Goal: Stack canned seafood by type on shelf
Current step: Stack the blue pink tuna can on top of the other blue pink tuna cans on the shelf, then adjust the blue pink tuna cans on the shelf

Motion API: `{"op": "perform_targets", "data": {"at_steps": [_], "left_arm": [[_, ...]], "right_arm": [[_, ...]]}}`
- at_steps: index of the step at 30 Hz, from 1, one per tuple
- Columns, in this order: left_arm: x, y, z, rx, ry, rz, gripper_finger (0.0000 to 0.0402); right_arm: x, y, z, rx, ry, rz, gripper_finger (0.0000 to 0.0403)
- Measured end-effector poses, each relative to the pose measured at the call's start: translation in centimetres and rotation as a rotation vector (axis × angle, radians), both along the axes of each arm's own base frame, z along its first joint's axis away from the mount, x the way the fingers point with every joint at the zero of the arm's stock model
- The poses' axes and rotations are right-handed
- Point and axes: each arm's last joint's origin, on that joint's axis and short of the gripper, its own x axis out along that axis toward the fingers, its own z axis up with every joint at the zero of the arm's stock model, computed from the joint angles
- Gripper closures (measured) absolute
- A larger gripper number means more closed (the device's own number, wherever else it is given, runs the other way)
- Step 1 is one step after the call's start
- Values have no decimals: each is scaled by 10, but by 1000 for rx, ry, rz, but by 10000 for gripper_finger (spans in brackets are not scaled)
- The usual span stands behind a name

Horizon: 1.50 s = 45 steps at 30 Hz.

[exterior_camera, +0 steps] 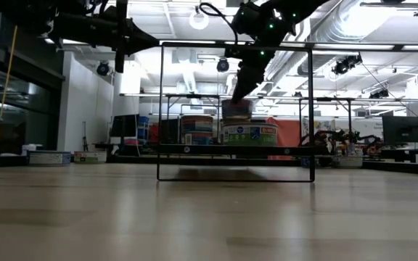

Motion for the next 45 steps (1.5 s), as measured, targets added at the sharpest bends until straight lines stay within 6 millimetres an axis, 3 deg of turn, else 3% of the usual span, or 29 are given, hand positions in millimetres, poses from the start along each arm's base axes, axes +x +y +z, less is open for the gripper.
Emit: {"op": "perform_targets", "data": {"at_steps": [21,29,32,37,41,45], "left_arm": [[0,0,0,-9,2,0,401],[0,0,0,-28,-6,0,401],[0,0,0,-34,-10,-1,401],[0,0,1,-57,-32,-2,401],[6,4,-5,-125,-33,-2,401],[18,10,-17,-208,-38,-11,401]], "right_arm": [[-1,-10,4,-47,-34,-33,125],[-6,-2,-1,181,-66,-76,125],[-12,0,6,225,-91,-74,125],[-38,-3,34,224,-160,-106,125],[-77,-25,53,308,-242,-222,125],[-106,-43,59,450,-313,-289,125]]}}
